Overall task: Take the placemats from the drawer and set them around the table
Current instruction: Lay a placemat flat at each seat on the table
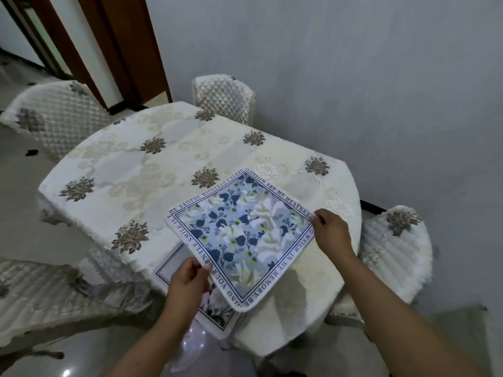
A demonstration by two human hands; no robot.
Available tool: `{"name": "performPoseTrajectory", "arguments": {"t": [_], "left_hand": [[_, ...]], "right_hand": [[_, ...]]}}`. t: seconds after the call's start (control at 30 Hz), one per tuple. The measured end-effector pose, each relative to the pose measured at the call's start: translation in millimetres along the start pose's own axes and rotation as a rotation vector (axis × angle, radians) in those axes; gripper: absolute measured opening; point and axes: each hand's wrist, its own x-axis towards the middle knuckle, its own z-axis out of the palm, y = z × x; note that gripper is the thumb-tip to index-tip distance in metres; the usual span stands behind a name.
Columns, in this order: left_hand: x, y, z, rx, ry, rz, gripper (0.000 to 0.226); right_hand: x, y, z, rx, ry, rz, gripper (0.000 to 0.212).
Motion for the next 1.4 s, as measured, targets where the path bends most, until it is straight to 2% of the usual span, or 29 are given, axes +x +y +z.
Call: {"name": "performPoseTrajectory", "arguments": {"t": [0.13, 0.23, 0.43, 0.67, 0.77, 1.1, 1.23, 1.4], "left_hand": [[-7, 18, 51, -0.033, -0.045, 0.042, 0.017], [-7, 22, 102, -0.048, -0.002, 0.059, 0.019], [-16, 28, 220, -0.076, 0.157, 0.052, 0.018], [-23, 38, 322, 0.111, 0.314, 0.025, 0.022], [-15, 40, 340, 0.201, 0.344, 0.025, 0.029], [35, 12, 354, 0.296, 0.409, -0.019, 0.021], [55, 3, 360, 0.341, 0.423, -0.053, 0.021], [77, -2, 375, 0.334, 0.524, -0.132, 0.025]], "right_hand": [[22, 23, -57, 0.036, 0.075, -0.077, 0.026], [46, 55, -90, 0.036, 0.084, -0.107, 0.028], [113, 127, -136, 0.127, -0.018, -0.120, 0.027], [175, 185, -175, 0.158, -0.127, -0.086, 0.025], [195, 201, -173, 0.155, -0.183, -0.069, 0.027], [216, 208, -165, 0.148, -0.325, 0.031, 0.021], [239, 233, -141, 0.100, -0.401, 0.084, 0.023], [293, 284, -80, 0.045, -0.585, 0.107, 0.027]]}}
